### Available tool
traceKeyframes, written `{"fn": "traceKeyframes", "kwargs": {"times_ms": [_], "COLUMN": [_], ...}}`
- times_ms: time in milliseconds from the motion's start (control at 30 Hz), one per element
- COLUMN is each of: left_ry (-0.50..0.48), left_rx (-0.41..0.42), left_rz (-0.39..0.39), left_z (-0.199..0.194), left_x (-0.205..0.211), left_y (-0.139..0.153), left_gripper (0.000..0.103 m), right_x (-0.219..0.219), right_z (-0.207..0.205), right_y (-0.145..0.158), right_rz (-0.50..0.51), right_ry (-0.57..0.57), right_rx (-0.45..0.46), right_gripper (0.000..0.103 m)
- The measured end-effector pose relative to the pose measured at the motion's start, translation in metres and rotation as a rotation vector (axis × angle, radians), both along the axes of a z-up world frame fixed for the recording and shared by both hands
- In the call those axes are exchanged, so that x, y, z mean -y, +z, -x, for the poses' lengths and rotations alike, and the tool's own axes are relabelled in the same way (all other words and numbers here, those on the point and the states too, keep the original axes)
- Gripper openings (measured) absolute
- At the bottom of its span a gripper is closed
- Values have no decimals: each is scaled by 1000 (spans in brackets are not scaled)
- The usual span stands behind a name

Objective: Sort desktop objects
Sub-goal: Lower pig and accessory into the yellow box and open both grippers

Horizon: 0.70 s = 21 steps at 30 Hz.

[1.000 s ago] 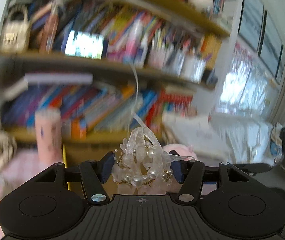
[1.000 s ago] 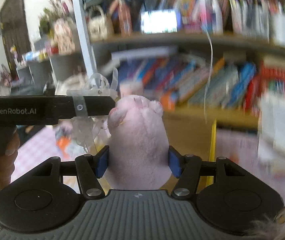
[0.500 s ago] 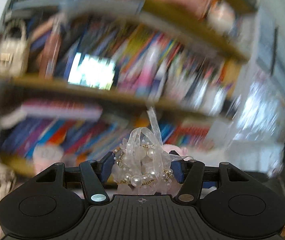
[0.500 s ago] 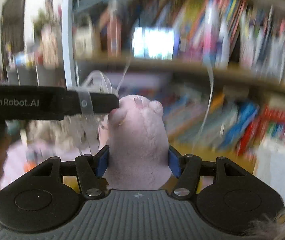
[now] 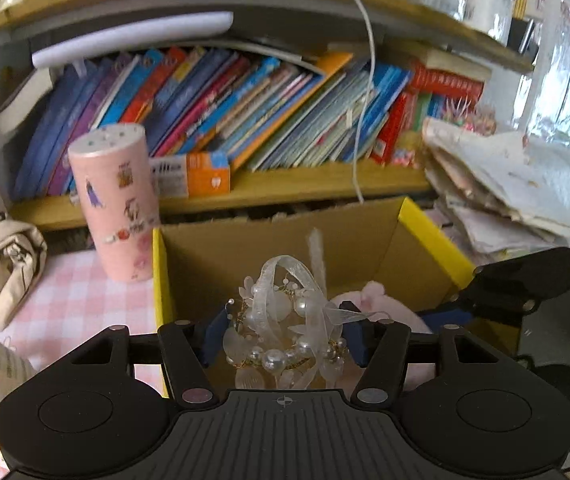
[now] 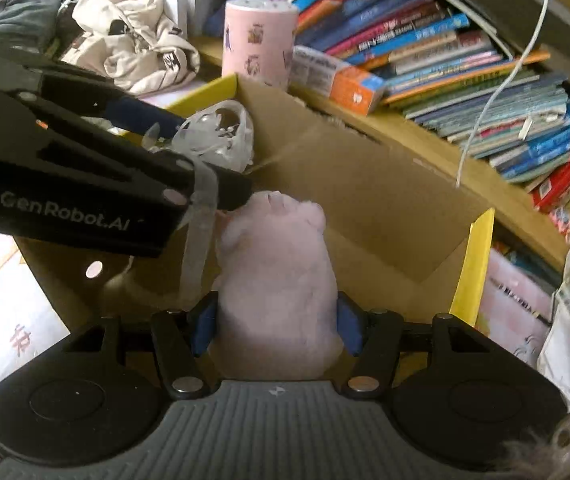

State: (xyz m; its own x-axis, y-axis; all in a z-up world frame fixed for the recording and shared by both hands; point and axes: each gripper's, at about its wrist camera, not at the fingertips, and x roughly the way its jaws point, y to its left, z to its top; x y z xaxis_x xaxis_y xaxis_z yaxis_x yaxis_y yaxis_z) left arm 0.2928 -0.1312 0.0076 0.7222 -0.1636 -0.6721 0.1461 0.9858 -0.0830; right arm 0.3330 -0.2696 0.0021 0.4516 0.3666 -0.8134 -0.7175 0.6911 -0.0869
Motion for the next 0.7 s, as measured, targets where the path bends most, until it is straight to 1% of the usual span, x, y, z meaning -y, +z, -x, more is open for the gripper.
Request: {"fn": "traceKeyframes", "kwargs": {"times_ms": [133, 167, 233, 300, 367, 400, 533, 700], "left_ry": [-8, -12, -16, -15, -13, -8, -2, 13], "left_rx": [-28, -29, -25, -18, 0, 7, 34, 67], "left_rz": [2, 4, 10, 8, 2, -2, -3, 7], "left_z": [2, 2, 3, 6, 9, 11, 21, 43], "left_x": [0, 1, 2, 3, 3, 3, 2, -4], "left_y": [-5, -6, -6, -4, 0, 2, 11, 23], "left_gripper": [65, 65, 68, 70, 79, 84, 85, 86], "right_x": [1, 1, 3, 5, 5, 6, 9, 14], "right_z": [-1, 1, 5, 10, 13, 15, 26, 44], "right_y": [-4, -4, -1, 5, 12, 15, 26, 38], "right_rz": [-9, -15, -33, -54, -74, -82, -111, -152], "right_ry": [-14, -13, -15, -15, -14, -14, -14, -11], "right_rx": [-18, -17, -8, 2, 14, 19, 42, 63], "right_gripper": [61, 63, 73, 78, 78, 79, 80, 82]}}
